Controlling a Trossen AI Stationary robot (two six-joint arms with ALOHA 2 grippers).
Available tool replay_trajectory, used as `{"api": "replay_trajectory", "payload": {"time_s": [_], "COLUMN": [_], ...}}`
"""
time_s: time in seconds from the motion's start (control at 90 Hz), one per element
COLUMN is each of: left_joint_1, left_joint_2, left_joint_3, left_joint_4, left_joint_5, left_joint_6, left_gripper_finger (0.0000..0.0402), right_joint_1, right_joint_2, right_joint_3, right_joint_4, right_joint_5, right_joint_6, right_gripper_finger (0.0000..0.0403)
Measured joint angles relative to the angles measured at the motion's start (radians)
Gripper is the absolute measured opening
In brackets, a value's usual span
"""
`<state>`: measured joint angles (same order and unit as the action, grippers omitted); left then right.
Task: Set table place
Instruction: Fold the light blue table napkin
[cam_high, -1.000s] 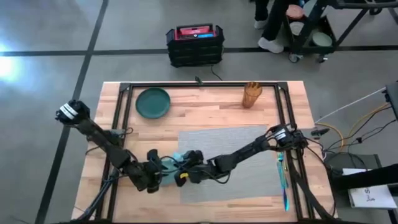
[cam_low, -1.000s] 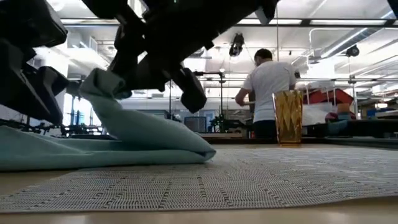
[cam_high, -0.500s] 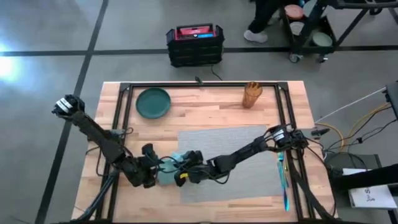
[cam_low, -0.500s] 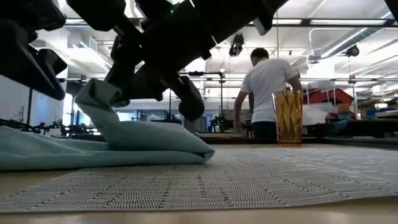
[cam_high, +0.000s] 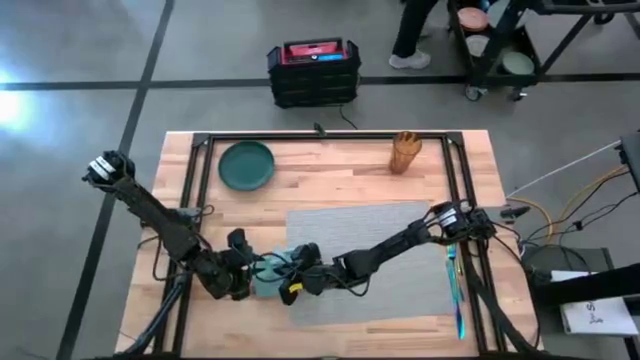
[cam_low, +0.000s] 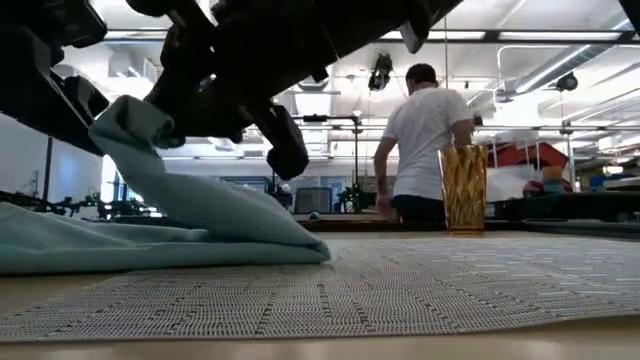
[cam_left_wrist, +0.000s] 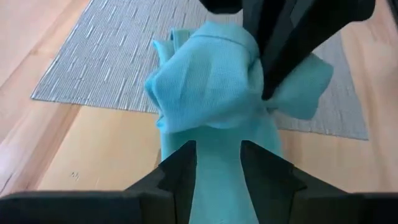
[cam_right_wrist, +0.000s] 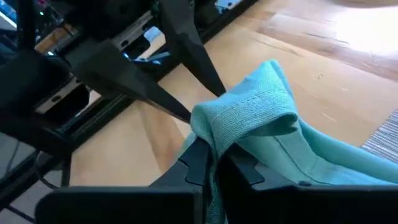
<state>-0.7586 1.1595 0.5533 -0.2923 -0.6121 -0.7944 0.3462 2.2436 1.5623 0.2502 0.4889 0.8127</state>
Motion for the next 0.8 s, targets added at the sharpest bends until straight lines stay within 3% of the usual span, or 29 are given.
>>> {"api": "replay_trajectory", "payload": {"time_s": [0.289,0.6,0.8], "left_joint_1": [0.0,0.0,0.0], "left_joint_2": [-0.011,-0.072,-0.133], "left_joint_3": [0.0,0.001,0.013], "left_joint_4": [-0.002,-0.002,-0.003], "left_joint_5": [0.001,0.031,0.031], "left_joint_6": [0.003,0.002,0.007], "left_gripper_finger": [0.0114,0.0114,0.0114], "right_joint_1": [0.0,-0.006,-0.034], "right_joint_2": [0.012,0.023,-0.027], "right_joint_3": [0.0,0.0,0.006], "right_joint_4": [-0.012,0.025,-0.076], "right_joint_5": [-0.004,-0.078,-0.224], "right_joint_6": [-0.003,-0.083,-0.24], "right_gripper_finger": [0.0021,0.0147,0.0203]}}
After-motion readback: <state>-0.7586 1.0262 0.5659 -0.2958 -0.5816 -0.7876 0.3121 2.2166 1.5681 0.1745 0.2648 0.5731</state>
